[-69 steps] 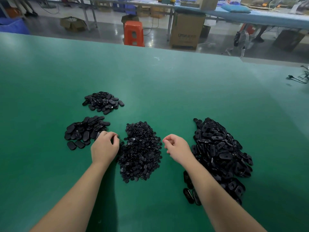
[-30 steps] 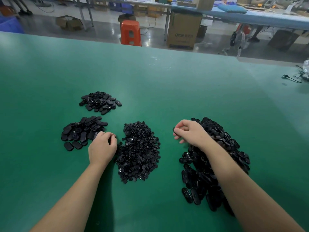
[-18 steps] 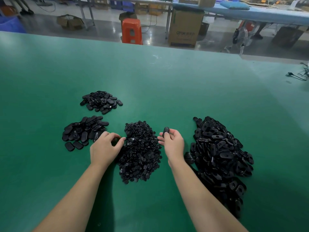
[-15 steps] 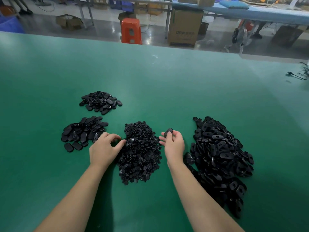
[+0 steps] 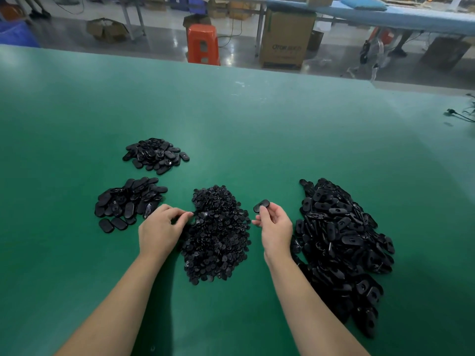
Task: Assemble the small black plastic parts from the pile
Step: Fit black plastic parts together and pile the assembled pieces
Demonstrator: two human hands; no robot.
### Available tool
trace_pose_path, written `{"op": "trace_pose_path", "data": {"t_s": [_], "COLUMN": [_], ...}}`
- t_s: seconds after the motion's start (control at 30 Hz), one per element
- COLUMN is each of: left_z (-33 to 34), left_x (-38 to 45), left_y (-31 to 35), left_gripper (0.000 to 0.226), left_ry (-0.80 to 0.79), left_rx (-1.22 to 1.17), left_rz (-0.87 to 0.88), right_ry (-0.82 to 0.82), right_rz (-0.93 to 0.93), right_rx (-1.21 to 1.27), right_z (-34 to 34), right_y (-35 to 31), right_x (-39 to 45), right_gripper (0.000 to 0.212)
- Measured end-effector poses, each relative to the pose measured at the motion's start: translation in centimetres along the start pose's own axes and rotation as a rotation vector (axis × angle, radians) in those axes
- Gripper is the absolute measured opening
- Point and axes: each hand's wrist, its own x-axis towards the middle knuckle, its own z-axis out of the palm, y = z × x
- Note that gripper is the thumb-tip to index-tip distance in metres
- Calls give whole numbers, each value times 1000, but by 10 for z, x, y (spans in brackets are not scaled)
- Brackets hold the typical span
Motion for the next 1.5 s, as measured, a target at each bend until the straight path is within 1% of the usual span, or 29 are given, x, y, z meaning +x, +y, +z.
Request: {"op": "trace_pose_path", "data": {"t_s": [0.13,0.2,0.3,0.4,0.47,0.57,0.63,0.7,0.77,0.83,0.93,1.07,1.23,1.3,1.4,1.5], "left_z": [0,-1,-1,0,0,0,-1,-3,-3,-2,-2,-2,-3,-4,-5,-6], "left_x": [0,0,-1,-1,-1,-1,-2,-2,-2,-2,-2,-2,-1,-1,0,0], "left_y": [1,1,0,-1,-2,-4,-4,-4,-5,-7,-6,-5,-6,-6,-4,-3], "left_gripper": [17,15,14,15,16,16,21,25,20,16,14,10,12,11,10,11], "left_ry": [-8,-17,-23,-21,-20,-41,-61,-78,-100,-109,-107,-98,-92,-91,-85,-86], "left_rx": [-6,-1,-2,-6,-15,-35,-57,-74,-67,-59,-61,-64,-59,-54,-42,-43], "left_rz": [16,22,29,25,9,-17,-22,-16,-10,-10,-9,-3,11,13,14,15], "right_ry": [-47,-60,-95,-112,-116,-120,-132,-153,-163,-156,-146,-103,-66,-65,-87,-99], "right_rz": [-16,-23,-28,-22,-22,-23,-26,-41,-58,-68,-52,-87,-165,-168,-184,-201], "right_rx": [18,25,11,73,102,119,97,9,-62,-59,-48,-38,-36,-16,-106,-131], "right_z": [-3,-4,-5,-5,-5,-4,-3,-3,-3,-3,-3,-3,0,-1,-4,-5], "right_y": [-1,-1,-1,0,1,1,0,0,0,-1,-5,-1,3,5,6,5], "right_x": [0,0,-1,-1,-1,0,-1,-2,-3,-4,-8,-11,-12,-12,-12,-13], "right_gripper": [34,38,33,18,12,13,23,36,32,23,18,14,11,18,39,46]}}
